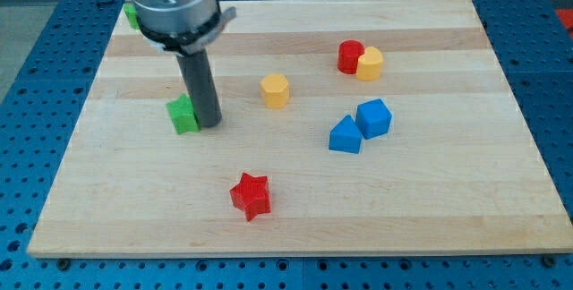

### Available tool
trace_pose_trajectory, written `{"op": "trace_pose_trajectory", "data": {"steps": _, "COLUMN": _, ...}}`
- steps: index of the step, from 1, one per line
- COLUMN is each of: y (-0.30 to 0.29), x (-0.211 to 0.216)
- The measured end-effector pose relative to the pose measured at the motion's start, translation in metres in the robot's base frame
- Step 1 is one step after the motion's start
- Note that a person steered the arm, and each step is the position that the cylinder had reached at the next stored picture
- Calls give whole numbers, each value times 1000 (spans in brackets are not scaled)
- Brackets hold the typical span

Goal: Push green star left a bit

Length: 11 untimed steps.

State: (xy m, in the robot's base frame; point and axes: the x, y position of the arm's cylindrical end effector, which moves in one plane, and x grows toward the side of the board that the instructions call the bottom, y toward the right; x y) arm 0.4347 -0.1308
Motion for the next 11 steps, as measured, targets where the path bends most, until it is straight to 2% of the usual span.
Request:
{"op": "trace_pose_trajectory", "data": {"steps": 1, "y": -19, "x": -33}}
{"op": "trace_pose_trajectory", "data": {"steps": 2, "y": -26, "x": -43}}
{"op": "trace_pose_trajectory", "data": {"steps": 4, "y": 16, "x": -12}}
{"op": "trace_pose_trajectory", "data": {"steps": 6, "y": -8, "x": 3}}
{"op": "trace_pose_trajectory", "data": {"steps": 9, "y": -59, "x": -42}}
{"op": "trace_pose_trajectory", "data": {"steps": 11, "y": -45, "x": 27}}
